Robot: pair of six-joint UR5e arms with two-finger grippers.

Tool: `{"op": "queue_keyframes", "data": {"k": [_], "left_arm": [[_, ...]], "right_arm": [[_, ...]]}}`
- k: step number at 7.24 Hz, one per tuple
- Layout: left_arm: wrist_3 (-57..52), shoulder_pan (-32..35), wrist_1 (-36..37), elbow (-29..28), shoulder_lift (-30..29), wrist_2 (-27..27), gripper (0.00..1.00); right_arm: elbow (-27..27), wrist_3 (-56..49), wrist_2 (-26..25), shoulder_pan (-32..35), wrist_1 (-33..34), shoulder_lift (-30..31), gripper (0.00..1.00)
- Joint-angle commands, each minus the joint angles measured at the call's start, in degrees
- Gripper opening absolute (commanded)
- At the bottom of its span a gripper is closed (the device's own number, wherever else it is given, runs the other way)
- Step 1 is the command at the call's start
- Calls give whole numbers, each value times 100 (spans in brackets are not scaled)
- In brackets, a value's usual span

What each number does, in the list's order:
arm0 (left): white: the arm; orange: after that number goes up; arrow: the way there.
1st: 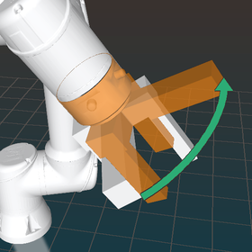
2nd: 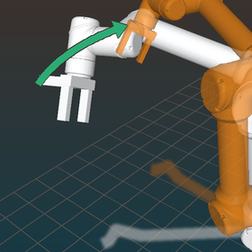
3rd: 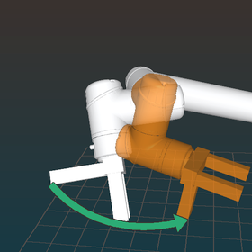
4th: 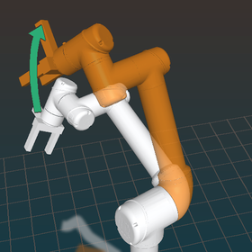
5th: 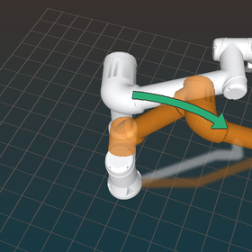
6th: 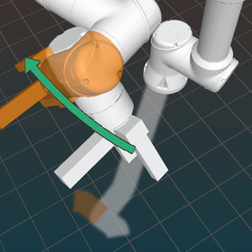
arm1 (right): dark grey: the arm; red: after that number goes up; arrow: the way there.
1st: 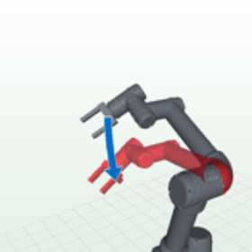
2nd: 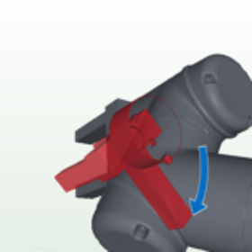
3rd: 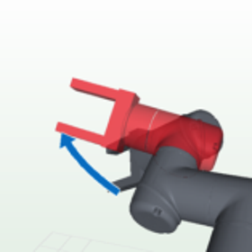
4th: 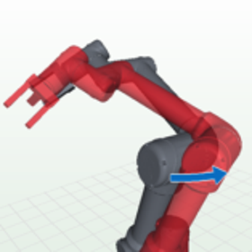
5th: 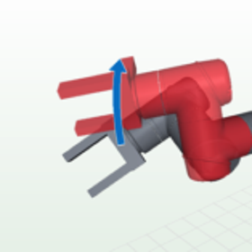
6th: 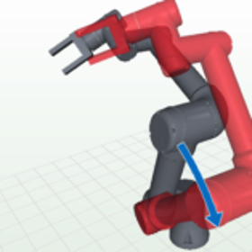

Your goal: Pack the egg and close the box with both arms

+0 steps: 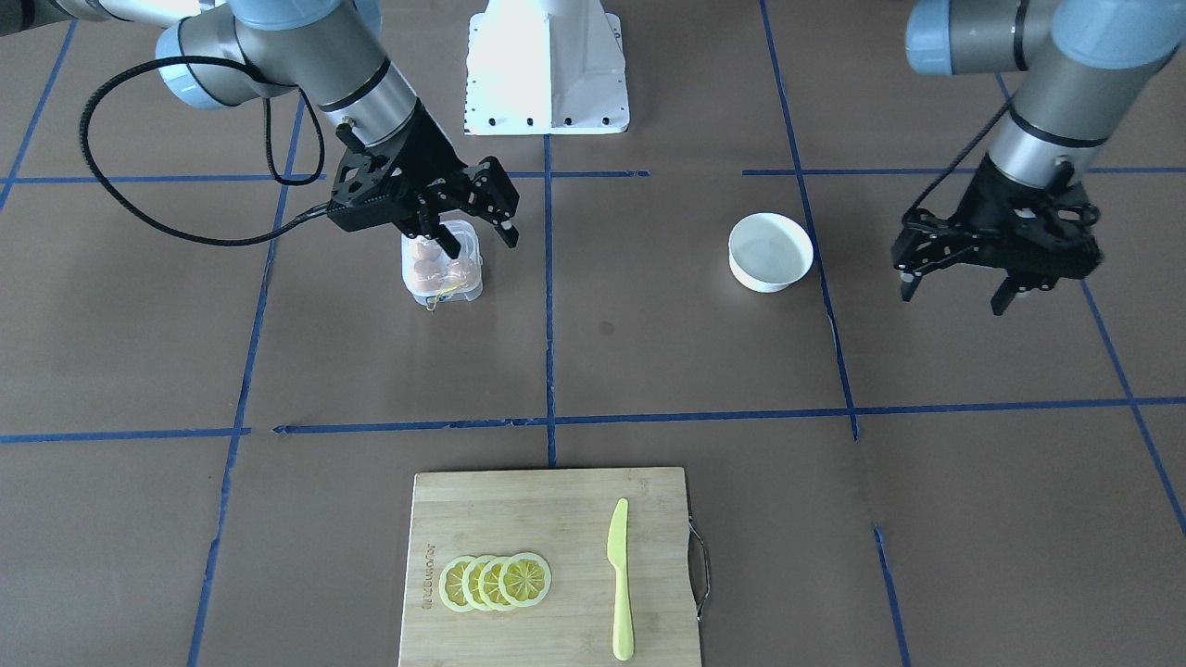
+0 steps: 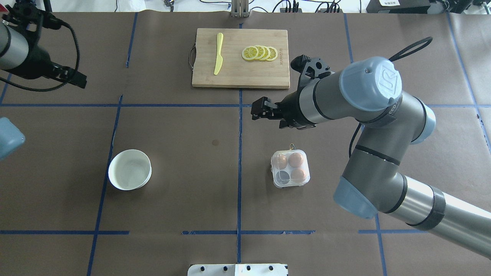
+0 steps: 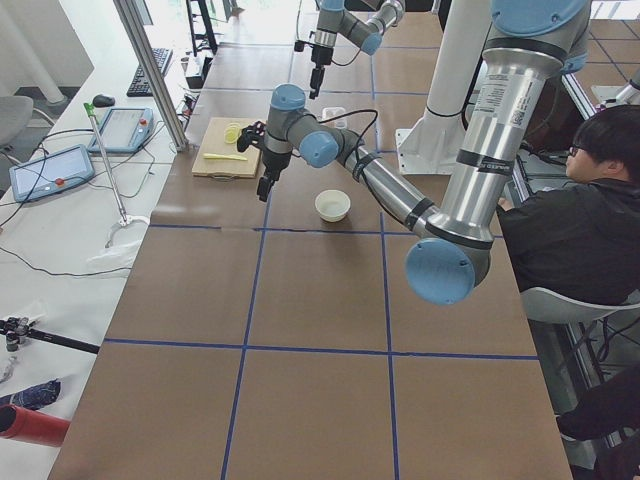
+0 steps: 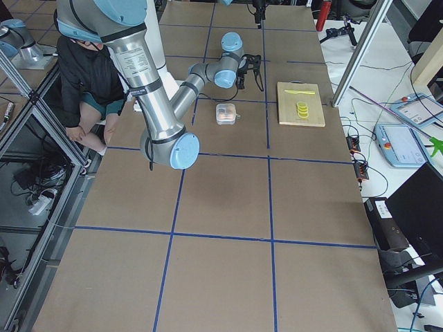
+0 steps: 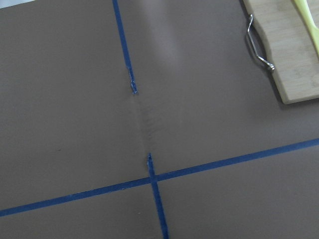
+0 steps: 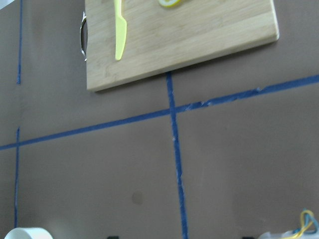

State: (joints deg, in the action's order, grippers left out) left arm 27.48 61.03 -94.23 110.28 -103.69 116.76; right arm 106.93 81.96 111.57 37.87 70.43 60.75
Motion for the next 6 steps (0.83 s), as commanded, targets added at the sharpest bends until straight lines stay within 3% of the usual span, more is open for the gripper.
{"op": "queue_keyframes", "data": {"k": [1, 2, 5, 6], "left_arm": [[-1765, 1047, -16, -706, 200, 469, 100], [-2094, 1503, -25, -1032, 208, 671, 100], [-2990, 2166, -25, -1562, 409, 962, 100], [-3359, 2272, -16, -1650, 471, 980, 100]], "right_arm": [[30, -1454, 931, 1146, 1238, 94, 100], [134, -2447, 1398, 1631, 1593, 460, 100], [241, -5135, 2366, 3230, 1640, 1865, 100], [58, -6469, 2387, 3775, 1745, 2314, 100]]}}
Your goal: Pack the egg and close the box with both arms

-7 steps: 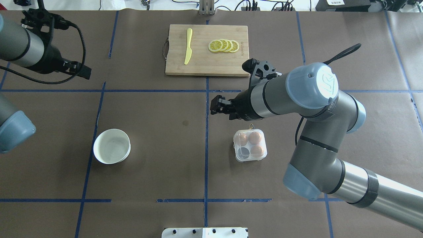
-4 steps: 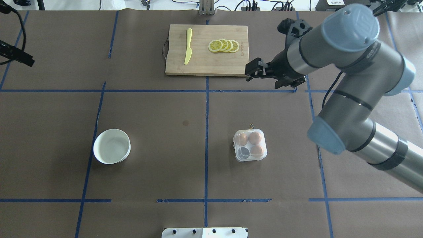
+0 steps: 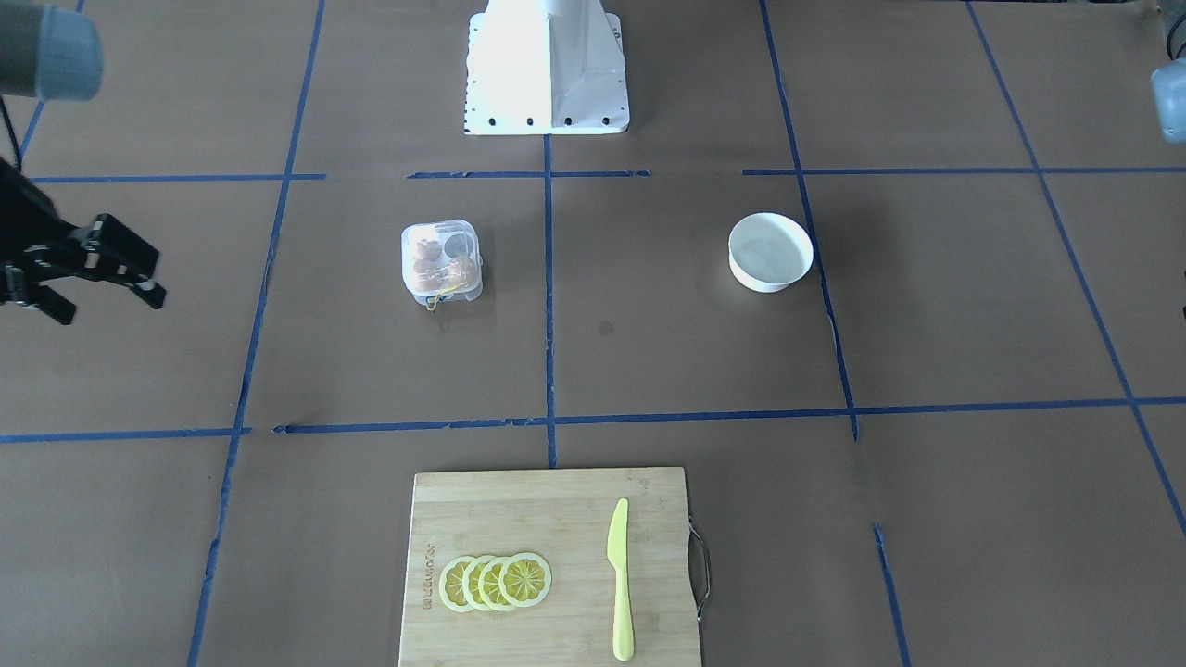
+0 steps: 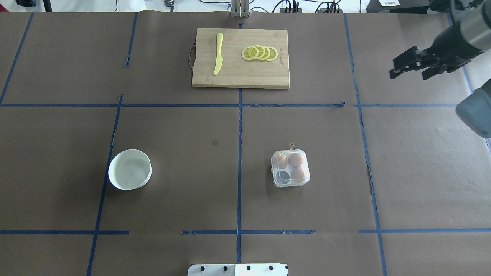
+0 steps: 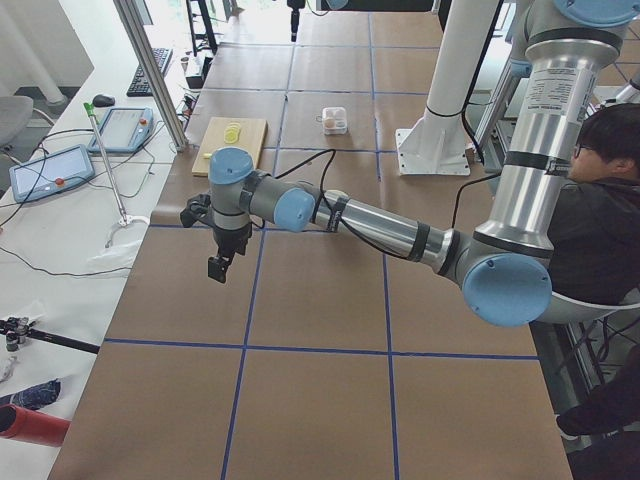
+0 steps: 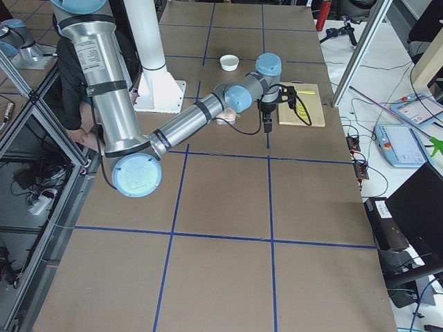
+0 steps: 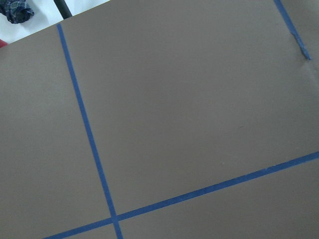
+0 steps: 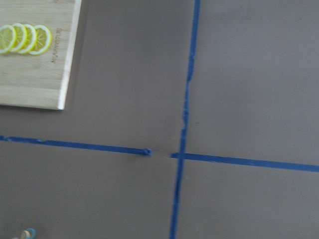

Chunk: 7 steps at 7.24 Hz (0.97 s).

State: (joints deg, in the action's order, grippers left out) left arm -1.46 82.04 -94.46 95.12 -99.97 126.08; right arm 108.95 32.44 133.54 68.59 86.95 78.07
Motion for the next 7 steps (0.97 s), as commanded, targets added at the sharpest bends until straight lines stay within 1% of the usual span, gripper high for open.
{"op": "queue_keyframes", "data": {"k": [1, 2, 3, 4, 5, 6, 7], "left_arm": [[-651, 285, -2, -178, 152, 48, 100], [-1010, 330, -2, -187, 318, 74, 100], [-1283, 565, 15, -283, 407, 327, 100], [-1495, 742, 7, -371, 564, 634, 100], [-1541, 796, -54, -337, 844, 985, 100], [-1541, 796, -307, -372, 943, 727, 100], [-1480, 779, -562, -415, 1031, 551, 100]], "right_arm": [[-538, -2896, 189, 1230, 276, 770, 100], [-1012, -4163, 189, 1767, 531, 824, 100], [-1399, -4802, 181, 2155, 820, 833, 100], [-1847, -4852, 276, 2402, 875, 1077, 100], [-1817, -4852, 295, 2413, 867, 1166, 100], [-1851, -4817, 304, 2414, 867, 1289, 100], [-1825, -4791, 260, 2561, 876, 1281, 100]]}}
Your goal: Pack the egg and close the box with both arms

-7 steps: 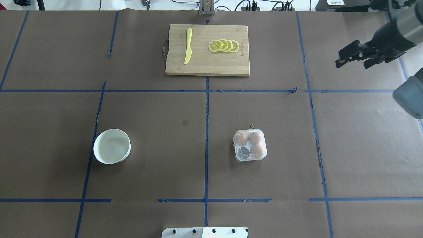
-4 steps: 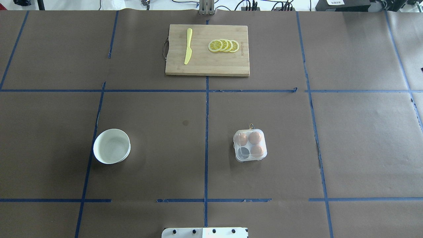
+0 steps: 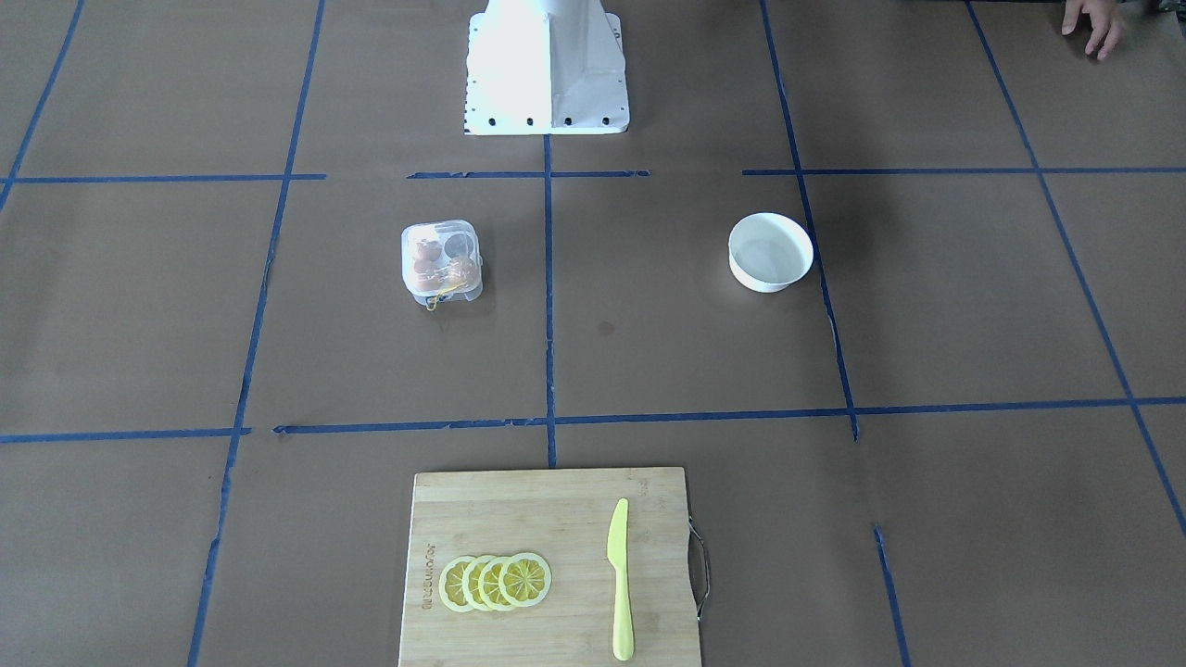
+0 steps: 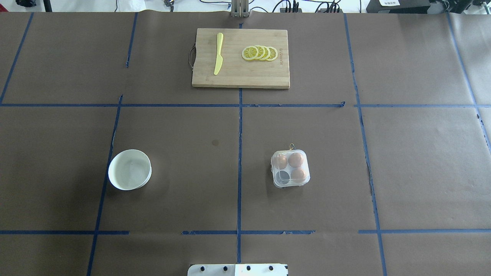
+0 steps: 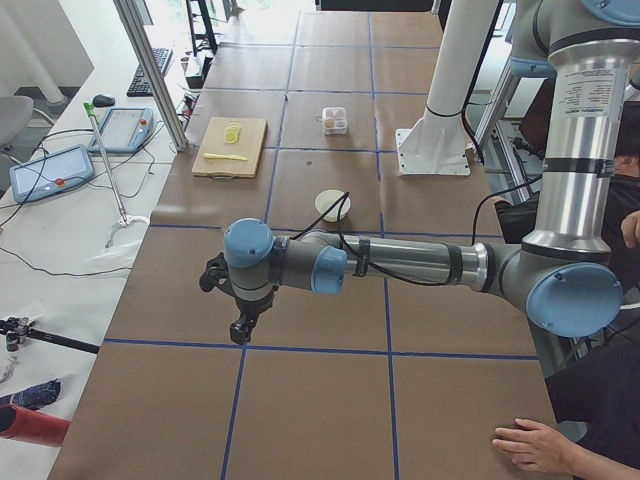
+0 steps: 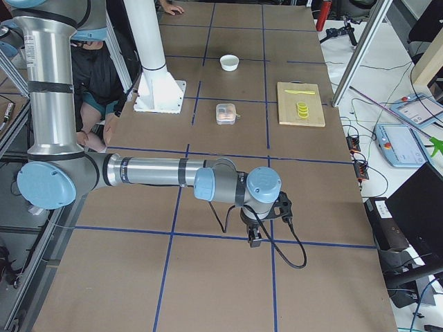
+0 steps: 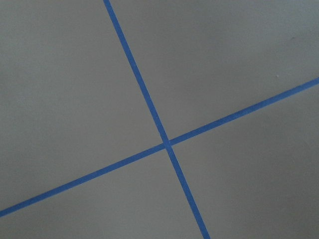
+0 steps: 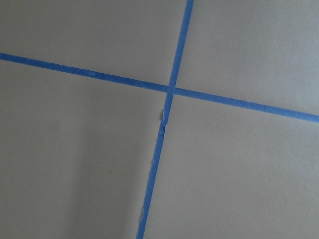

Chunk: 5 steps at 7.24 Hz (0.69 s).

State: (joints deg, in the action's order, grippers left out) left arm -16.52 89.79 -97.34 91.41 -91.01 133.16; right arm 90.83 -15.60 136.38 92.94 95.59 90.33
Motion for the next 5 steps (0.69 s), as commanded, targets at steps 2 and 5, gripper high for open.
{"op": "queue_keyframes", "data": {"k": [2, 5], "left_arm": [[-26, 3, -277, -44, 171, -203, 100], [-18, 3, -277, 0, 268, -212, 100]], "right_arm": [[-4, 22, 73, 487, 91, 177, 100], [5, 119, 29, 505, 100, 213, 100]]}}
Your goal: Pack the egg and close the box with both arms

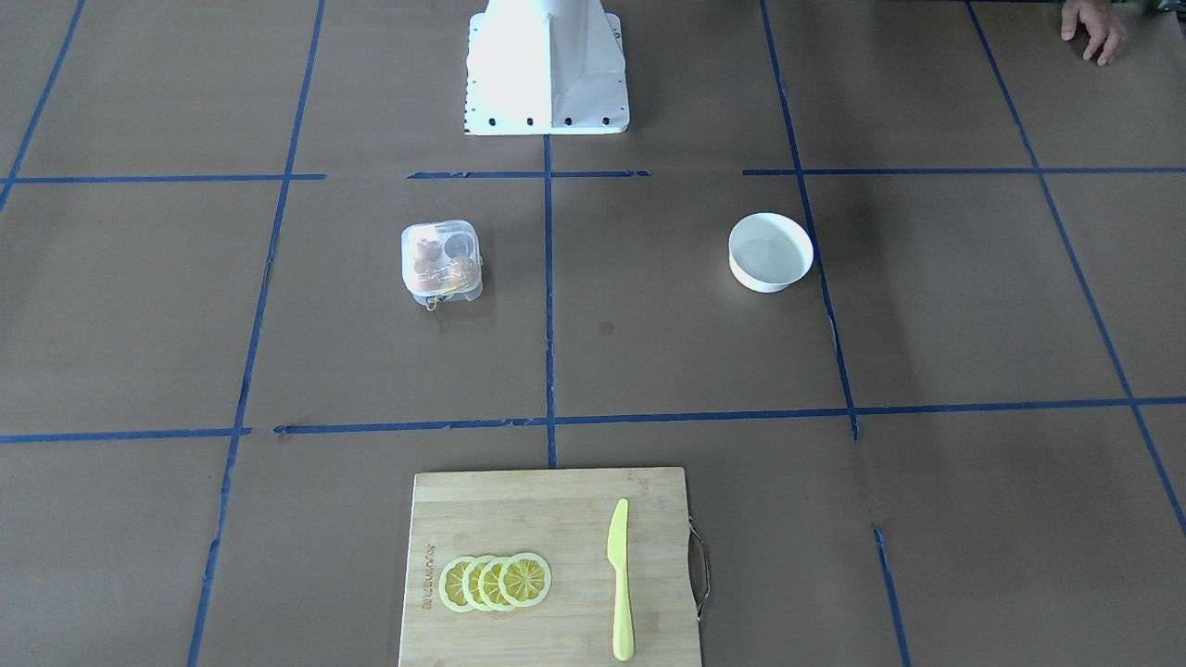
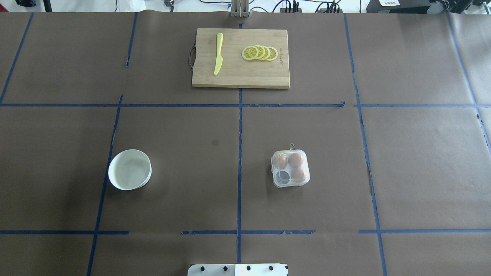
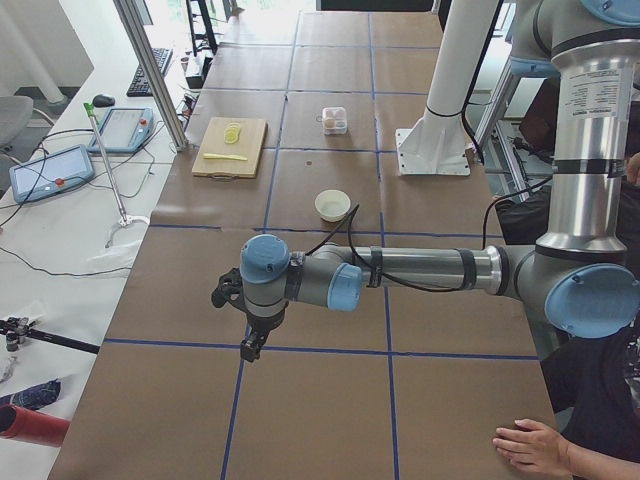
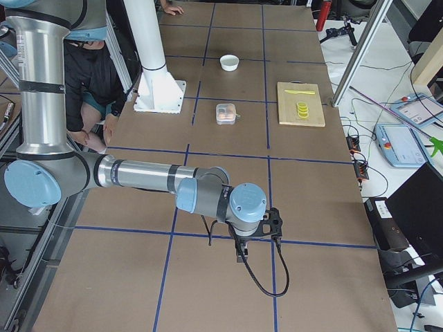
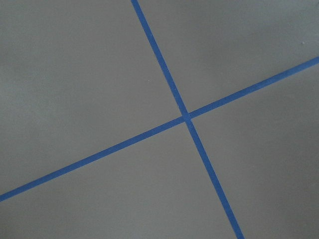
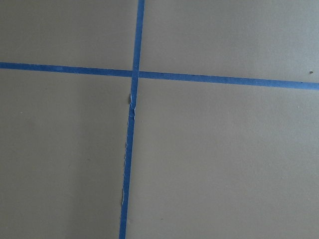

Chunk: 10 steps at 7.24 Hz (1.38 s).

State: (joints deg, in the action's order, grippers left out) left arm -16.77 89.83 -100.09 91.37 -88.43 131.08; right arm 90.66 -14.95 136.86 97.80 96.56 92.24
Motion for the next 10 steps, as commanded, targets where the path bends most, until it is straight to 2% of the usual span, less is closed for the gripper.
{"op": "queue_keyframes", "data": {"k": [1, 3, 7, 10], "left_arm": [[7, 0, -1, 3, 10, -3, 100], [16, 0, -1, -14, 10, -3, 100], [94, 0, -1, -23, 1, 23, 100], [1043, 0, -115, 21, 1, 50, 100]], "right_arm": [[31, 62, -36, 28, 3, 4, 100], [345, 1101, -80, -102, -41, -57, 100], [418, 1170, -98, -253, -50, -49, 100], [418, 1161, -89, -253, -50, -40, 100]]}}
